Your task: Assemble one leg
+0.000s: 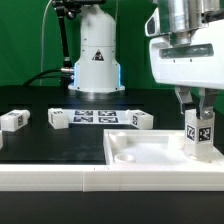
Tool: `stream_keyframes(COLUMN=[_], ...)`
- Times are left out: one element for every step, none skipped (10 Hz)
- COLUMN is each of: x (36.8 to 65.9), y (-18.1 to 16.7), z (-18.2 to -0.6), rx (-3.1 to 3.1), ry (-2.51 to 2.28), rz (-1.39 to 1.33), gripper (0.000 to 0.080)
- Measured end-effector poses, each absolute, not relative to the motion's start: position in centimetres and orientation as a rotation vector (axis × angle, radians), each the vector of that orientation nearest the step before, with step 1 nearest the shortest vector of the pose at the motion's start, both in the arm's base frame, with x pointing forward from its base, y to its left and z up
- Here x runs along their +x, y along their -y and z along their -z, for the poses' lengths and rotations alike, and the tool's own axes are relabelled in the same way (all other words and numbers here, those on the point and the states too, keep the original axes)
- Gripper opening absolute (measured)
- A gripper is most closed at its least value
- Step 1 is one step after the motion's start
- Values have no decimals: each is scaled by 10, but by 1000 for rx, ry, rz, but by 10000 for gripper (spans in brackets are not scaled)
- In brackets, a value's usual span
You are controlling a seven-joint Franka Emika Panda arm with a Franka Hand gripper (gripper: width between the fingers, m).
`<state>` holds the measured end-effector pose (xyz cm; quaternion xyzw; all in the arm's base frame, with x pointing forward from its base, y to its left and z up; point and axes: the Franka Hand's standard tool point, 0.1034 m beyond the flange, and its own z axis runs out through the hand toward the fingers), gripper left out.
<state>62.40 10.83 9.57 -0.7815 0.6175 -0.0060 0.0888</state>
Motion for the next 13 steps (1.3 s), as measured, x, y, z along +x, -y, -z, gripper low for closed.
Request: stream_keyframes(x=[624, 624, 624, 624, 624, 624, 623, 623, 622, 622, 621, 621, 621], y=[-109, -109, -109, -108, -108, -108, -107, -109, -111, -111, -112, -112, -113], z=[-95, -94, -93, -93, -92, -91, -90, -90, -90, -89, -88, -87, -86], rx=[-2344, -2381, -2444, -2512, -2604, -2690, -2738, -2767, -2824, -2867, -2899, -2944, -2967], ry=[-1815, -1763, -1673, -1570, -1419, -1260, -1159, -1094, -949, -823, -716, -536, -415], rz=[20, 31, 46, 57, 73, 86, 94, 99, 110, 119, 125, 137, 145], gripper=[410, 410, 545, 628, 643, 643, 648, 648, 649, 649, 649, 649, 649])
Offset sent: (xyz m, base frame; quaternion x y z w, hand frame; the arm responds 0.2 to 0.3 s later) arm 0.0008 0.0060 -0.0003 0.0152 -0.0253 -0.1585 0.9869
